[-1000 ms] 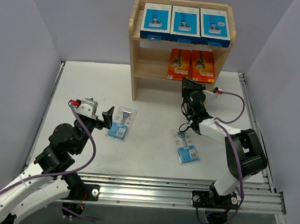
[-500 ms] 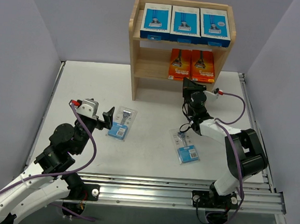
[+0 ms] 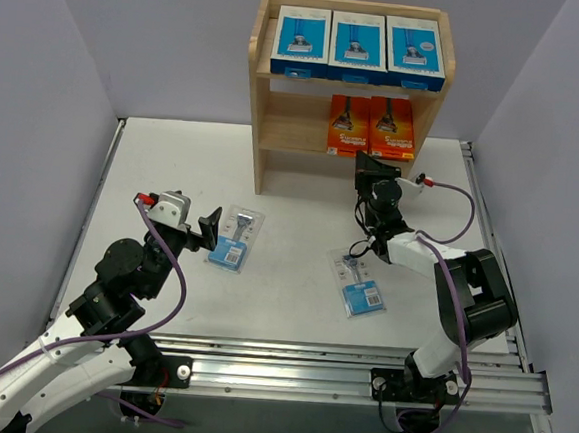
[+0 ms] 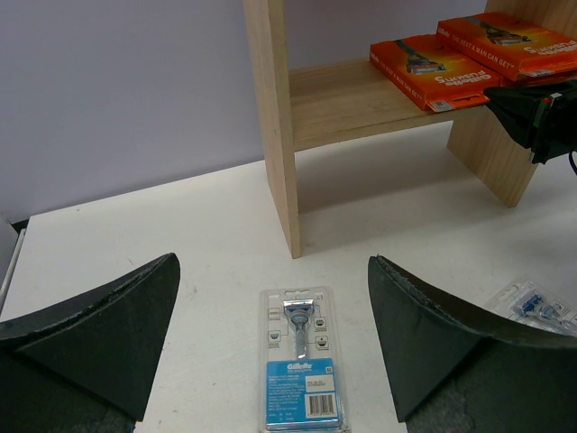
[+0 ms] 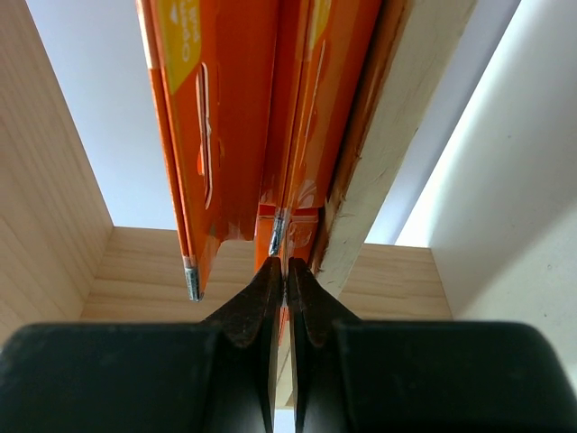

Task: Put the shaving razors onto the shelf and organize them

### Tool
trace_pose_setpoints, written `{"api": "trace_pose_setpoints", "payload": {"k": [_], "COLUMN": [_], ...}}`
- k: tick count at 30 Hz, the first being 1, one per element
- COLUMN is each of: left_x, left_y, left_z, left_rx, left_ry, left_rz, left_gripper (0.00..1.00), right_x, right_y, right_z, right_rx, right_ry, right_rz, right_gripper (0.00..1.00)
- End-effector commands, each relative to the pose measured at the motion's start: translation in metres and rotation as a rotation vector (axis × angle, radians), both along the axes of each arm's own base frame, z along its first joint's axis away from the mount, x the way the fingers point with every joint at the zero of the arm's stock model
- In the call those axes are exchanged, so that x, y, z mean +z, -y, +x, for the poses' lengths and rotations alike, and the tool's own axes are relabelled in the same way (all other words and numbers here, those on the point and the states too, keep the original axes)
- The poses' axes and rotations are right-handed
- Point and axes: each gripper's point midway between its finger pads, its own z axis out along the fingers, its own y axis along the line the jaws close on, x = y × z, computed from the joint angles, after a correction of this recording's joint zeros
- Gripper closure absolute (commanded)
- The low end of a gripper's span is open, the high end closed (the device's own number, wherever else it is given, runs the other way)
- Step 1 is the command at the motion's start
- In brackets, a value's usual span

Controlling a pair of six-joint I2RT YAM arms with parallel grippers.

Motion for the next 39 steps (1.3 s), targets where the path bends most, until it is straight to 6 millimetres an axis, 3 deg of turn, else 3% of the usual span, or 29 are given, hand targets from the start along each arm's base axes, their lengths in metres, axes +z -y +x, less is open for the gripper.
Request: {"api": "trace_pose_setpoints", "payload": {"k": [1, 7, 13, 27, 35, 39], "left_x": [0.011, 0.012, 0.011, 0.012, 0.010, 0.010], "left_y": [0.002, 0.003, 0.005, 0.005, 0.001, 0.000], "left_z": [-0.001, -0.001, -0.002, -0.001, 0.000, 0.001], "left_rx": [-0.013, -0.016, -0.024, -0.026, -0.002, 0.005], "left_ry": [0.031, 0.031, 0.029, 0.029, 0.028, 0.028], "left_rz": [-0.020, -0.020, -0.015, -0.006, 0.021, 0.032], "left_gripper": [0.06, 0.06, 0.06, 0.06, 0.06, 0.06], "right_x": [0.020, 0.022, 0.027, 0.040, 0.021, 0.024], "right_y": [0.019, 0.019, 0.018, 0.017, 0.015, 0.015], "right_z": [-0.001, -0.001, 0.000, -0.013, -0.024, -0.034], "right_rx": [-0.058, -0.055, -0.048, -0.018, 0.011, 0.027], "right_ry": [0.054, 0.061, 0.068, 0.080, 0.033, 0.043], "right_rz": [0.026, 0.029, 0.010, -0.027, -0.056, -0.090], "right_gripper": [1.00, 0.99, 0.72, 0.50, 0.39, 0.28]}}
